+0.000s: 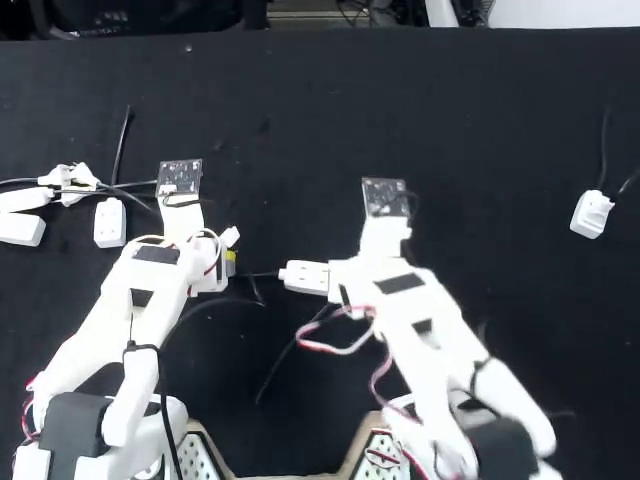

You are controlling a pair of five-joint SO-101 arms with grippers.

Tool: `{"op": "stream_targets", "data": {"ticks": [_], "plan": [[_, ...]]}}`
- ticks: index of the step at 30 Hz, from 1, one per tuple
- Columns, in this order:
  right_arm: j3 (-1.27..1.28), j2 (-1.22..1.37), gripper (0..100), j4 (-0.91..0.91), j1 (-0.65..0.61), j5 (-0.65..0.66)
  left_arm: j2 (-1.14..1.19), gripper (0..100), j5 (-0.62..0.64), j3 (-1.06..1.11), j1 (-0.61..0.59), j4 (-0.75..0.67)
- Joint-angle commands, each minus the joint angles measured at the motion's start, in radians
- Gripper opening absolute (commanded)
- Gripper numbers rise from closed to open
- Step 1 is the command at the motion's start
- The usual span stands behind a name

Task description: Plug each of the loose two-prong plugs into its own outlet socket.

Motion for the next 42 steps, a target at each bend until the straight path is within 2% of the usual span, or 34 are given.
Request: {"op": "stream_targets", "data": {"ticks": [1, 5, 8, 15, 22, 25, 31, 36, 38, 42], "plan": [[-0.165, 0.143, 19.4, 0.081, -0.012, -0.009, -0.035, 19, 0.014, -0.016, -0.010, -0.005], [-0.217, 0.209, 17.5, 0.121, -0.017, -0.009, -0.037, 19, 0.014, -0.016, -0.010, -0.006], [-0.232, 0.220, 1.8, 0.143, -0.017, -0.002, -0.037, 19, 0.014, -0.016, -0.010, -0.005], [-0.294, 0.180, 1.1, 0.183, 0.074, 0.114, -0.037, 19, 0.014, -0.016, -0.010, -0.003], [-0.561, 0.108, 1.1, 0.262, 0.244, 0.460, -0.037, 19, 0.014, -0.016, -0.010, -0.003], [-0.694, 0.113, 1.1, 0.262, 0.276, 0.620, -0.037, 19, 0.014, -0.016, -0.010, -0.003], [-0.832, 0.110, 1.1, 0.348, 0.249, 1.030, -0.037, 19, 0.009, -0.016, -0.012, -0.003], [-0.773, 0.124, 1.1, 0.555, 0.187, 1.318, -0.037, 19, 0.009, -0.016, -0.012, -0.003], [-0.684, 0.140, 1.1, 0.562, 0.176, 1.367, -0.037, 19, 0.009, -0.016, -0.012, -0.003], [-0.489, 0.191, 1.3, 0.408, 0.178, 1.352, -0.037, 19, 0.009, -0.016, -0.012, -0.003]]}}
